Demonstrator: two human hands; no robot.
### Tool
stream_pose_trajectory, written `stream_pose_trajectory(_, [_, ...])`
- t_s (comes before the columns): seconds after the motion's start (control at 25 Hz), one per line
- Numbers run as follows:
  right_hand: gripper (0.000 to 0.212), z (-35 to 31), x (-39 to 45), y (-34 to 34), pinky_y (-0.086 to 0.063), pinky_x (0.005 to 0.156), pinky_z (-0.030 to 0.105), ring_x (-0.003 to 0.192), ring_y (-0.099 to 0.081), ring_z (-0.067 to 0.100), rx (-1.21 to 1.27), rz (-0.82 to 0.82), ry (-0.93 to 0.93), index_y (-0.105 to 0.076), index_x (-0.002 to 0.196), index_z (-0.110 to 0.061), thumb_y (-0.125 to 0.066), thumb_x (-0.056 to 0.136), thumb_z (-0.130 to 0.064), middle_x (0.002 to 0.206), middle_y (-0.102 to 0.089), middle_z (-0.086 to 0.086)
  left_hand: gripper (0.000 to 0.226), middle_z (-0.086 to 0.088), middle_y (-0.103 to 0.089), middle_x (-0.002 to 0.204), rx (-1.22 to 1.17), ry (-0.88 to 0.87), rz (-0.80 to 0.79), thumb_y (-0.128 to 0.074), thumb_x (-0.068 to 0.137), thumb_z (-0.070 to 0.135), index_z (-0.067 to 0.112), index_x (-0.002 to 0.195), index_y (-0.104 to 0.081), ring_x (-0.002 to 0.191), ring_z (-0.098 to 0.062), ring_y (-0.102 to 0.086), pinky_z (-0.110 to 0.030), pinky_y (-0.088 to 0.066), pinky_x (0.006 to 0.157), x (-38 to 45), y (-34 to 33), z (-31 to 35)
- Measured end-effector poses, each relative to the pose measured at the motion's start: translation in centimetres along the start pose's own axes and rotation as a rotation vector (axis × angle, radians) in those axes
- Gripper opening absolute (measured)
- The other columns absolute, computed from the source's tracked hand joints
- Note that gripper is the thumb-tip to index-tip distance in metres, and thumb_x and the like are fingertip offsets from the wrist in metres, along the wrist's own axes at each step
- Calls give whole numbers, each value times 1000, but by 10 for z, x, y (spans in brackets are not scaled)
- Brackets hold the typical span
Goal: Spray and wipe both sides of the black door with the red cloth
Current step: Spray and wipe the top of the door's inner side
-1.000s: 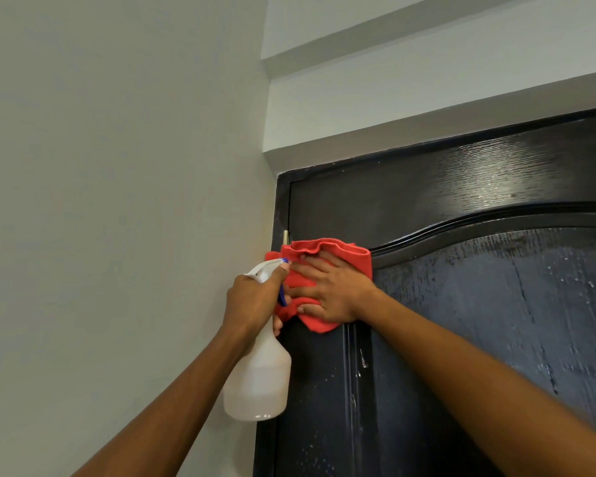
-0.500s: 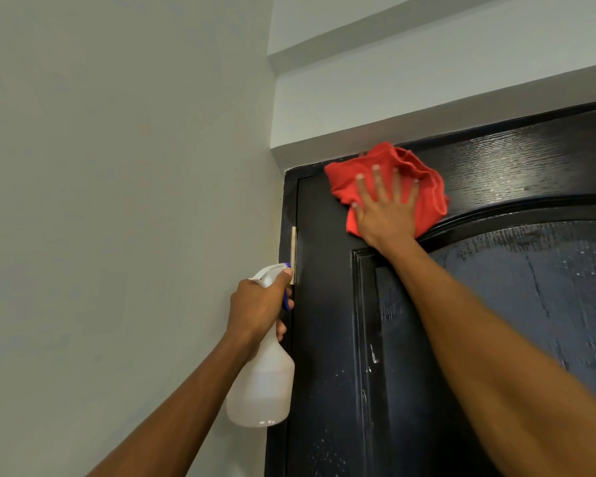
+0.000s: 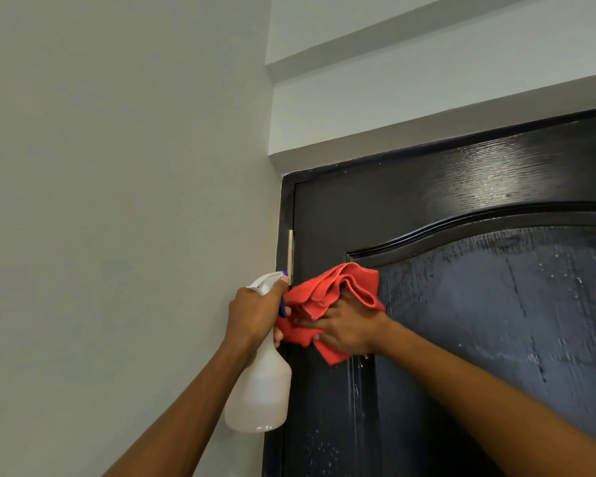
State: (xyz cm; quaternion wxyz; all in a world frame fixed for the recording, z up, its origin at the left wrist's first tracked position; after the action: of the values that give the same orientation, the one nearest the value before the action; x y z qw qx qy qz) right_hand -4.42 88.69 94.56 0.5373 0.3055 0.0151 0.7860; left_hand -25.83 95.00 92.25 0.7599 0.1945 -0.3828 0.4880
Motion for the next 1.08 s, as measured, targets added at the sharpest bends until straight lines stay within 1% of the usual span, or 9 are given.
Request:
stream_pose_trajectory(0.12, [63,60,11,32,-40,110,48,131,-58,26,-51,113,-228,-48,149,-42,-21,94,-56,149,-57,-2,27,-11,-73,74,-15,41,-21,-58,98,47,24,90,-68,48,-27,-59,-28,-53,45,2,1,3])
stream_pose_trajectory(0.28, [62,124,49,68,3,123,56,157,-7,32,59,203,-755,-8,163,-35,-7,105,-55,173,-5,1,36,-13,-73,85,5,69,-23,-57,98,49,15,92,-68,52,-26,-62,-29,-55,50,7,5,2])
stream_pose_trajectory(0.36, [61,104,74,63,12,120,62,157,0,39,55,190,-762,-7,164,-32,-13,107,-53,173,-2,4,32,-13,-73,84,15,62,-14,-58,97,49,20,90,-67,51,-26,-61,-29,-56,51,7,5,1])
stream_pose_trajectory(0.48, [62,40,79,35,-13,121,65,152,-26,41,57,171,-543,-32,160,-29,-17,103,-49,168,-25,7,24,-10,-74,78,19,32,3,-60,97,49,28,86,-67,48,-28,-59,-31,-54,49,-1,5,-1])
stream_pose_trajectory(0.6, [54,-14,40,10,-51,93,49,117,-64,37,213,124,-351,-58,144,-29,-40,94,-43,140,-63,10,18,-10,-74,75,-10,-3,-17,-58,98,48,35,101,-70,47,-31,-59,-32,-51,45,-15,3,-5])
stream_pose_trajectory(0.72, [54,-24,-8,1,-53,91,45,113,-67,31,75,0,-206,-61,140,-34,-42,92,-47,131,-70,4,21,-12,-74,73,1,-17,-28,-57,98,49,36,111,-68,47,-33,-60,-33,-53,46,-25,-9,-1])
stream_pose_trajectory(0.84, [59,37,-54,22,-55,84,39,96,-72,26,-33,50,-304,-66,137,-31,-37,88,-48,113,-76,1,19,-13,-73,77,-38,21,-54,-59,98,46,32,107,-69,45,-32,-57,-32,-50,45,-32,-38,15])
stream_pose_trajectory(1.0, [60,137,-146,48,-46,100,49,120,-63,32,-49,129,-579,-53,149,-28,-33,97,-50,151,-54,7,25,-15,-73,79,-49,68,-123,-60,97,45,23,96,-72,45,-29,-56,-31,-49,44,-40,-86,35])
stream_pose_trajectory(1.08, [60,174,-215,50,-45,100,50,123,-61,36,-113,218,-710,-49,152,-28,-32,99,-50,155,-49,9,36,-14,-74,76,-42,87,-163,-61,96,46,13,89,-73,43,-27,-56,-31,-49,44,-50,-110,44])
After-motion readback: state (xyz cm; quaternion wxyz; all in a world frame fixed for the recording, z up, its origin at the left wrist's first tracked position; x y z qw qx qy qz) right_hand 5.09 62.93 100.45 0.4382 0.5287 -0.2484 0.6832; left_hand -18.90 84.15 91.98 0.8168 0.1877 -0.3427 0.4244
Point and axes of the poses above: each hand's wrist, its own x-axis towards the middle knuckle, its own y-axis out of the back of the hand, z = x × y, the point moved 2 cm from there along x, towards the middle knuckle
